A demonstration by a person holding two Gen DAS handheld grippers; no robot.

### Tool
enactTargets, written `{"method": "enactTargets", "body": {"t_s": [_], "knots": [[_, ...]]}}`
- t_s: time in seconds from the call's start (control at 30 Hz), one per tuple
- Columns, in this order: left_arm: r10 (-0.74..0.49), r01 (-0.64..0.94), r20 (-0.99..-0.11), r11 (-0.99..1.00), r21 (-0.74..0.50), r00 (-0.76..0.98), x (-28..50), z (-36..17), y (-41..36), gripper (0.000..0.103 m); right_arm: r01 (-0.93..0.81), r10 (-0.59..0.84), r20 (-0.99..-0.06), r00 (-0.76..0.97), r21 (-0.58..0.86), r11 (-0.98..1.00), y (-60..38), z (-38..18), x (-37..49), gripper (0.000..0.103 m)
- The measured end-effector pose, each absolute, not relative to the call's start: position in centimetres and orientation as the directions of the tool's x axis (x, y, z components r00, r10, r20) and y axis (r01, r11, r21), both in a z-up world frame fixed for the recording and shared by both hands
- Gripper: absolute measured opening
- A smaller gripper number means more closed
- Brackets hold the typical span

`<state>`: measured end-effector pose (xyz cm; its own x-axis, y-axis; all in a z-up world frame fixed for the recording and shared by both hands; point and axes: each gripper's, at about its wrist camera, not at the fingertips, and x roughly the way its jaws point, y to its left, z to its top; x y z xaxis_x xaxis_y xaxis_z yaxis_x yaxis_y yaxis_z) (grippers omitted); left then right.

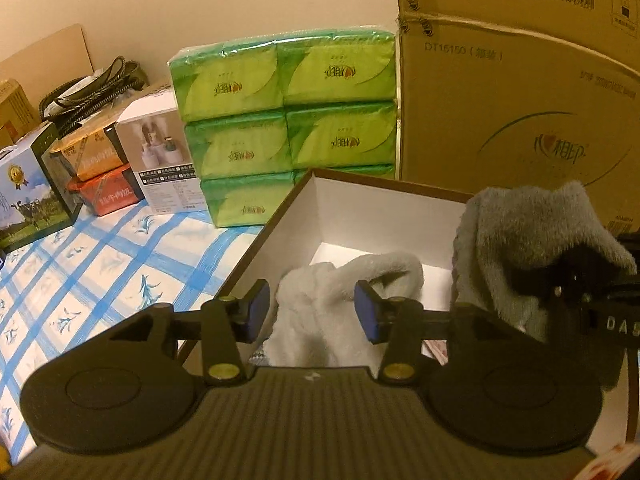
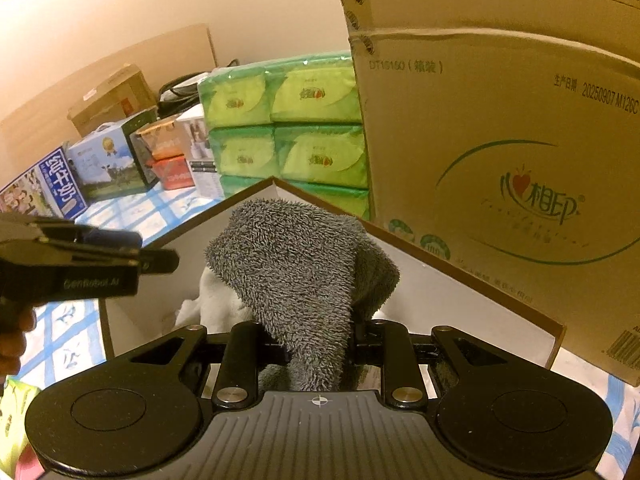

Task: Organize soft objects
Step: 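Open the left tool to drop the light towel while the right tool releases the dark towel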

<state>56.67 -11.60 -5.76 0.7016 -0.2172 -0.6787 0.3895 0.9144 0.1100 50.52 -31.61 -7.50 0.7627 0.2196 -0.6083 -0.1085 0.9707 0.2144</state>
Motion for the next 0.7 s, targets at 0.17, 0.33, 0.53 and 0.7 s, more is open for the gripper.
{"method": "enactTargets", "body": {"t_s": [0.17, 0.33, 0.53, 0.7], "knots": [[-0.223, 0.391, -0.686, 0.915, 0.096, 0.693, 56.7, -6.1, -11.3, 0.044, -0.094, 0.203, -0.595, 0.777, 0.209, 0.973, -31.3, -7.5, 50.9, 0.026], [-0.223, 0.396, -0.694, 0.913, 0.098, 0.684, 56.8, -6.4, -11.4, 0.045, -0.075, 0.161, -0.584, 0.795, 0.169, 0.983, -30.6, -7.7, 51.1, 0.063], [-0.224, 0.399, -0.7, 0.912, 0.096, 0.678, 56.5, -6.7, -11.4, 0.046, -0.09, 0.149, -0.591, 0.793, 0.128, 0.988, -30.4, -7.7, 51.0, 0.064], [-0.224, 0.403, -0.703, 0.91, 0.096, 0.675, 56.1, -6.6, -11.3, 0.047, -0.09, 0.146, -0.596, 0.789, 0.124, 0.988, -30.6, -7.6, 50.7, 0.064]]}}
